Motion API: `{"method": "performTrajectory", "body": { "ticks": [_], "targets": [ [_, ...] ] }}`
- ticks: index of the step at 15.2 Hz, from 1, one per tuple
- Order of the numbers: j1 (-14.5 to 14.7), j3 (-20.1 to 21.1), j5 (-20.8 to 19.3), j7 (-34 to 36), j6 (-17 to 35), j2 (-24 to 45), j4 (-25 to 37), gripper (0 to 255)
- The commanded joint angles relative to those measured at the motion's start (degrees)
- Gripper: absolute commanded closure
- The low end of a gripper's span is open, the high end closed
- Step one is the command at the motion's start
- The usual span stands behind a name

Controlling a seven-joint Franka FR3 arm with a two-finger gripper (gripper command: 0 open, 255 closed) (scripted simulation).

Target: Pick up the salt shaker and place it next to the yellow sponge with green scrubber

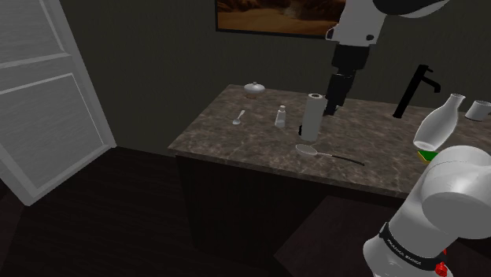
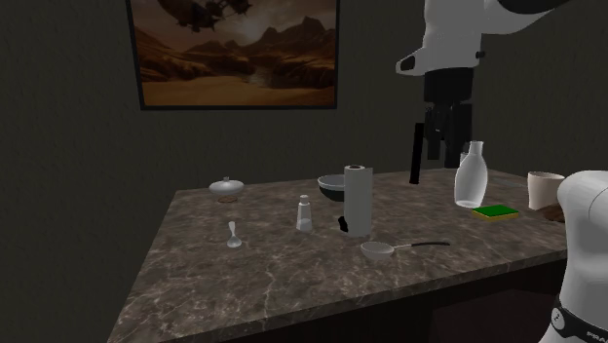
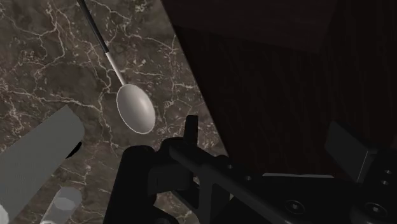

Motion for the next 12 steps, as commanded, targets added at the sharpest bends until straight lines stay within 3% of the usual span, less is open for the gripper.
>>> {"method": "performTrajectory", "body": {
  "ticks": [1, 12],
  "targets": [
    [0.00, 0.00, 0.00, 0.00, 0.00, 0.00, 0.00, 0],
    [-2.58, -7.81, -4.25, -9.19, 20.76, 15.84, -0.32, 0]
  ]
}}
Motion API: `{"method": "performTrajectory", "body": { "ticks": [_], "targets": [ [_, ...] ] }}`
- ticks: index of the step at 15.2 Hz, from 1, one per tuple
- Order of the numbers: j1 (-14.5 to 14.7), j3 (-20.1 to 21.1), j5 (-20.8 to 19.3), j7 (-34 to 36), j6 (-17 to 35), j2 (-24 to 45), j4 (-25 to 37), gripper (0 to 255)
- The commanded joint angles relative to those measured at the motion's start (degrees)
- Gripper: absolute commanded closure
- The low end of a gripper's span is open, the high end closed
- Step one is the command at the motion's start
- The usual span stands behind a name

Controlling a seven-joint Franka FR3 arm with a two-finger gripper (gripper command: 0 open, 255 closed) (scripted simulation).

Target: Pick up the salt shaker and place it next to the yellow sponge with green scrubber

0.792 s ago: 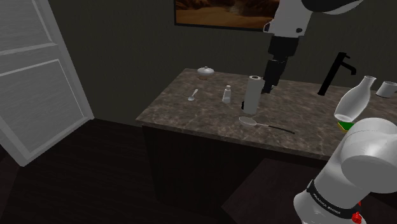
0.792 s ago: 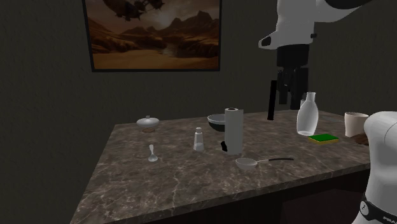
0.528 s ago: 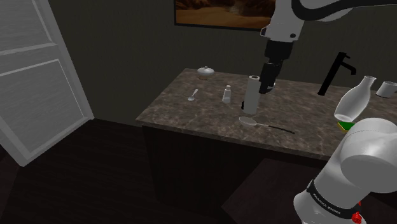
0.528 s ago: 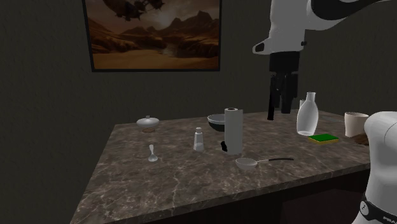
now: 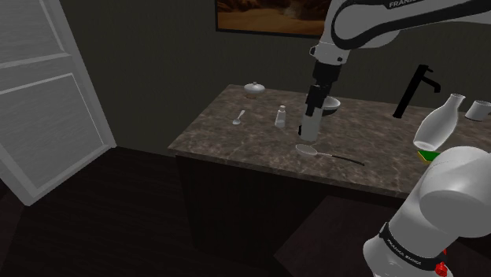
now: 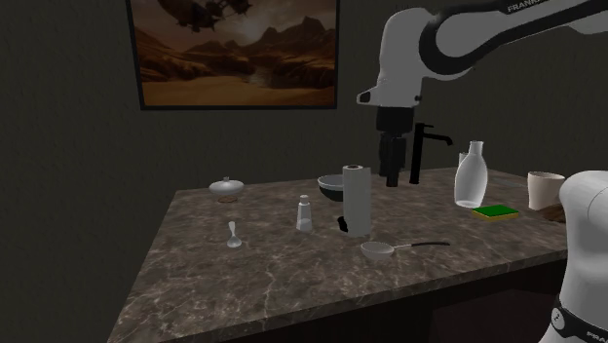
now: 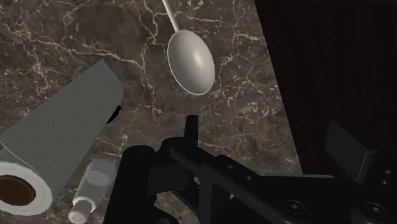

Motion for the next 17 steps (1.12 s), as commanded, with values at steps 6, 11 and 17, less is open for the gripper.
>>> {"method": "performTrajectory", "body": {
  "ticks": [6, 11, 17],
  "targets": [
    [-0.52, -4.73, 0.37, -6.07, 11.76, 12.49, 3.81, 0],
    [-0.51, -7.84, 3.23, -11.41, 18.24, 22.61, 9.29, 0],
    [-1.33, -10.16, 9.59, -18.90, 23.36, 35.27, 18.40, 0]
  ]
}}
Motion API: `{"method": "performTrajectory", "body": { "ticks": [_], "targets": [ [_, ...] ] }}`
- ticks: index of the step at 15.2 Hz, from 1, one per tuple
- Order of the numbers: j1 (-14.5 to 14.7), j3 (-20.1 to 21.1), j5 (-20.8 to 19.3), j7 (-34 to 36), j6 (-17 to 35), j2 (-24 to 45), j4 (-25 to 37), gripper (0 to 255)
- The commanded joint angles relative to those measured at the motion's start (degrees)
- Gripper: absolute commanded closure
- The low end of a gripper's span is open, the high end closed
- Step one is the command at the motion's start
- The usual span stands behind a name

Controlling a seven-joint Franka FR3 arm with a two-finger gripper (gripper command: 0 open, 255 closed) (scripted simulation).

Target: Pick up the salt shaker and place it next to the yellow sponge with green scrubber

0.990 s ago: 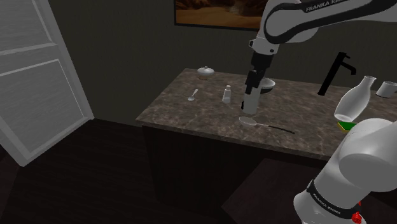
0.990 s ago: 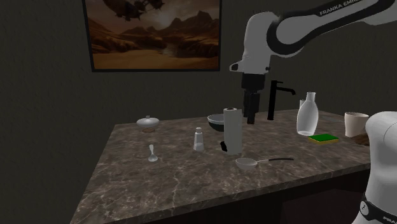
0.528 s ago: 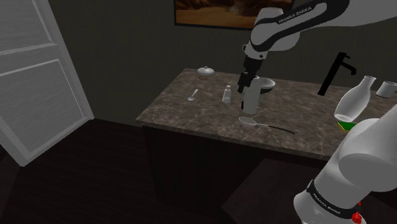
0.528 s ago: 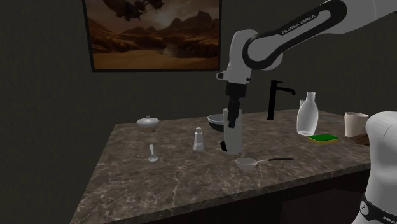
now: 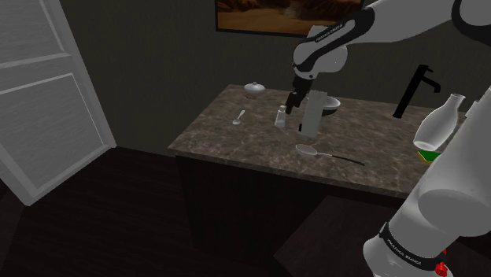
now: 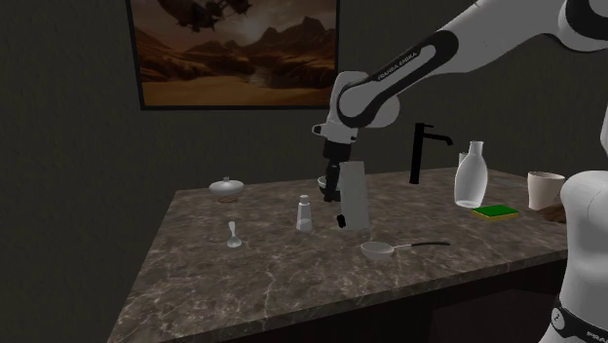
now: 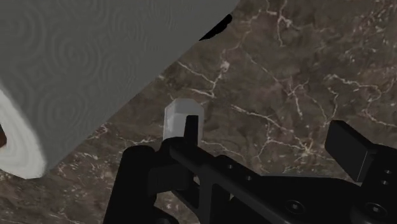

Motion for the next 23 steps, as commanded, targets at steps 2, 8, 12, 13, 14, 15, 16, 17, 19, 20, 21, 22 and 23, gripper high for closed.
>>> {"method": "performTrajectory", "body": {
  "ticks": [2, 8, 12, 13, 14, 15, 16, 17, 19, 20, 21, 22, 23],
  "targets": [
    [-1.02, -0.53, 3.85, -4.01, 1.69, 6.77, 5.69, 0],
    [-3.17, 0.13, 8.55, -8.28, 3.72, 15.19, 12.64, 0],
    [-3.46, 0.70, 9.80, -9.08, 5.86, 17.46, 12.63, 0],
    [-3.54, 0.86, 10.12, -9.28, 6.38, 18.05, 12.66, 0],
    [-3.59, 0.95, 10.30, -9.40, 6.68, 18.39, 12.68, 0],
    [-3.59, 0.95, 10.30, -9.40, 6.68, 18.39, 12.68, 0],
    [-3.59, 0.95, 10.30, -9.40, 6.68, 18.39, 12.68, 0],
    [-3.59, 0.95, 10.30, -9.40, 6.68, 18.39, 12.68, 0],
    [-3.59, 0.95, 10.30, -9.40, 6.68, 18.39, 12.68, 0],
    [-3.59, 0.95, 10.30, -9.40, 6.68, 18.39, 12.68, 0],
    [-3.59, 0.95, 10.30, -9.40, 6.67, 18.39, 12.68, 0],
    [-3.59, 0.95, 10.30, -9.40, 6.67, 18.39, 12.68, 255],
    [-3.59, 0.95, 10.30, -9.40, 6.67, 18.39, 12.68, 255]
  ]
}}
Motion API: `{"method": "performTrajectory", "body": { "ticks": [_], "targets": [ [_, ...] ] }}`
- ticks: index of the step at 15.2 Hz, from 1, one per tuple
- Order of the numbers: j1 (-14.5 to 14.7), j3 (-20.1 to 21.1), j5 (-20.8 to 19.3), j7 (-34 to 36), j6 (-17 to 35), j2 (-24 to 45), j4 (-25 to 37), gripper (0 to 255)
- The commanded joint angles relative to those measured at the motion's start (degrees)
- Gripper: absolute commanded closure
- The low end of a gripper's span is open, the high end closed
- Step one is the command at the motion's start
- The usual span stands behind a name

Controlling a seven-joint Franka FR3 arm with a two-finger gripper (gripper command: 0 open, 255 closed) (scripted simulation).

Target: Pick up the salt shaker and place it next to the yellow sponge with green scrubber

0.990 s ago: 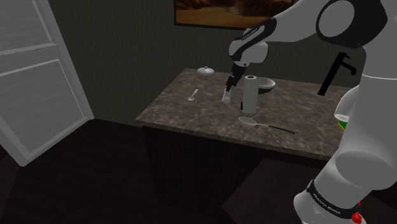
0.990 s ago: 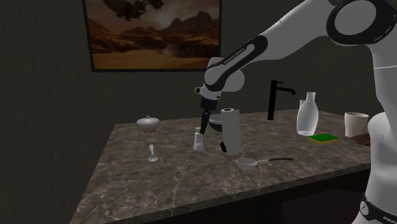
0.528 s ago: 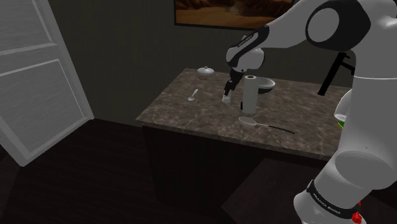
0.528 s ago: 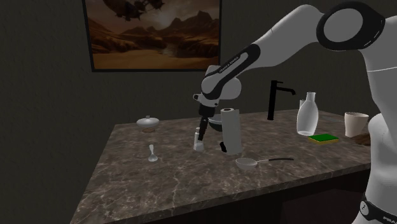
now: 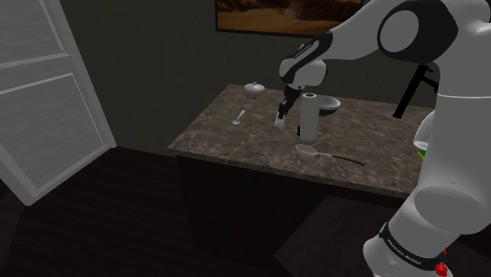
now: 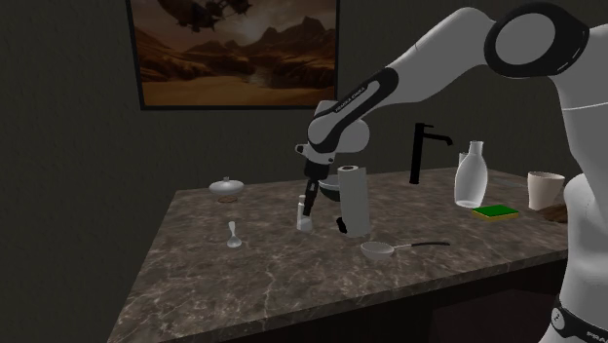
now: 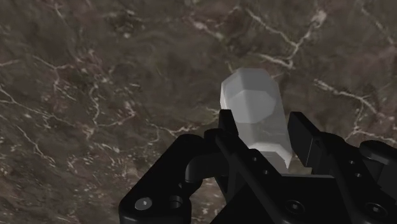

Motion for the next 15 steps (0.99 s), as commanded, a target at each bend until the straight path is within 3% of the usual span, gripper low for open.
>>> {"method": "performTrajectory", "body": {
  "ticks": [1, 8, 15],
  "targets": [
    [-0.03, -0.04, -0.01, 0.00, 0.02, 0.05, -0.02, 255],
    [-0.03, -0.04, -0.01, 0.00, 0.02, 0.05, -0.02, 255],
    [0.51, -0.88, -2.03, 1.70, -4.33, -2.82, 1.68, 255]
  ]
}}
